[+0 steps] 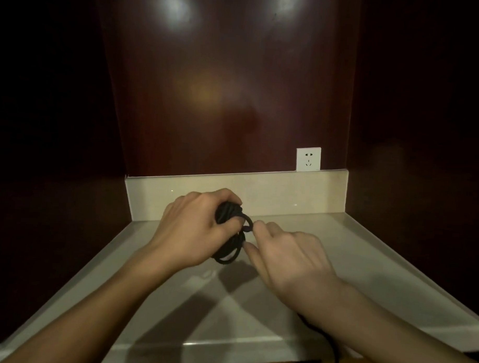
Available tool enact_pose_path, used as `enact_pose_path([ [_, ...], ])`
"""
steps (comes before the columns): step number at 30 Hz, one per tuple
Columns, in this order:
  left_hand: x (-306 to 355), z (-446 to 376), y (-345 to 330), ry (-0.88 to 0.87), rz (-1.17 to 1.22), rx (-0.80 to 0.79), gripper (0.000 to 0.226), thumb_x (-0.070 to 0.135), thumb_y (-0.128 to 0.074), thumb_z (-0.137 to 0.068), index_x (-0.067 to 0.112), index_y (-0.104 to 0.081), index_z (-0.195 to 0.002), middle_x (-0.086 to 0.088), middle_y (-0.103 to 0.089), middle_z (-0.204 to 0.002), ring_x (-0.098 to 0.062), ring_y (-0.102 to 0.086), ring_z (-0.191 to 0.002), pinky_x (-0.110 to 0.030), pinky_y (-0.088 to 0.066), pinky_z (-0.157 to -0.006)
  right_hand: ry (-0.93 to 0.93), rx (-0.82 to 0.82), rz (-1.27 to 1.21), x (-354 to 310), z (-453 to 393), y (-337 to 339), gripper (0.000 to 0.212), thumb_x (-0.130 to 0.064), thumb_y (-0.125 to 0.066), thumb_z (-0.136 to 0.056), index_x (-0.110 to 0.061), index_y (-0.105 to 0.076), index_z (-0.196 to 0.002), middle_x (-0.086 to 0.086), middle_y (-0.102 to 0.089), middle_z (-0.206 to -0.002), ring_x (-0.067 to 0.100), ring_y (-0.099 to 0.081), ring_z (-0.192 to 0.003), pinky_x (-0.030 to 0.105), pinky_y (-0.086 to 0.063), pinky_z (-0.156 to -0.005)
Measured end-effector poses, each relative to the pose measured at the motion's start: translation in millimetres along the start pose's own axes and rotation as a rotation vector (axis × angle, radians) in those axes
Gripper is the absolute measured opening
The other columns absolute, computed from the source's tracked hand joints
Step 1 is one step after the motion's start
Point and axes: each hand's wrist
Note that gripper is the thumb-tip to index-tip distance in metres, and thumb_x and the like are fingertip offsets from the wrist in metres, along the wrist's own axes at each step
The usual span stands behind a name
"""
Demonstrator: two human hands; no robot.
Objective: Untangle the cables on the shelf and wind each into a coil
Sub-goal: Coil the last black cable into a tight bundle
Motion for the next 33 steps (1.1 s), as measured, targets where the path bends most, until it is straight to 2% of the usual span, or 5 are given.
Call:
enact_pose_path([
  [5,4.6,-4.1,-33.6,0.135,-0.233,0.050,0.034,0.046,-0.054,-0.092,0.030,-0.058,-0.123,-0.004,-0.072,-0.108,-0.034,-0.063,-0.100,-0.034,-0.038,-0.073,-0.201,-0.146,0.100,-17.9,-18.9,-28.0,0.033,-0.023,-0.054,-0.091,-0.009,-0.049,-0.121,0.014,-0.054,-0.120,0.032,-0.052,-0.111,0.037,-0.033,-0.078],
  [9,6.3,-13.3,-39.2,0.203,-0.248,0.073,0.035,0.045,-0.054,-0.092,0.026,-0.061,-0.121,-0.008,-0.071,-0.107,-0.037,-0.062,-0.100,-0.034,-0.036,-0.074,-0.275,-0.109,-0.060,-27.6,-20.8,-48.8,0.027,-0.030,-0.076,-0.064,-0.011,-0.061,-0.076,0.011,-0.061,-0.071,0.030,-0.059,-0.062,0.033,-0.041,-0.059],
  [14,-8.8,-1.5,-29.9,0.137,-0.141,-0.015,0.031,0.049,-0.058,-0.090,0.036,-0.060,-0.118,0.004,-0.072,-0.102,-0.027,-0.065,-0.096,-0.034,-0.044,-0.076,-0.088,-0.006,-0.210,11.6,-5.1,-27.7,0.060,-0.061,-0.024,-0.093,-0.019,-0.054,-0.062,0.004,-0.061,-0.059,0.027,-0.058,-0.056,0.033,-0.040,-0.054],
  [23,5.6,14.4,-28.4,-0.101,-0.207,-0.049,0.027,0.052,-0.052,-0.094,0.035,-0.054,-0.116,0.007,-0.070,-0.097,-0.023,-0.064,-0.088,-0.033,-0.043,-0.069,-0.099,0.101,-0.517,54.9,-11.0,-5.9,0.039,-0.042,-0.034,-0.103,-0.020,-0.059,-0.082,-0.003,-0.062,-0.072,0.016,-0.059,-0.069,0.041,-0.049,-0.069],
  [33,13.9,28.7,-16.9,0.122,1.240,-0.271,0.028,0.030,-0.072,-0.079,0.024,-0.064,-0.105,-0.005,-0.073,-0.095,-0.022,-0.071,-0.088,-0.030,-0.057,-0.077,-0.003,0.145,-0.864,47.8,-29.1,14.4,0.037,-0.037,-0.045,-0.100,-0.021,-0.059,-0.071,-0.014,-0.055,-0.062,0.001,-0.053,-0.062,0.022,-0.040,-0.065],
])
Point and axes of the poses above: each hand's wrist, its own z-axis away from the middle knuckle, its own y-axis out of the back of the hand, x = y × z
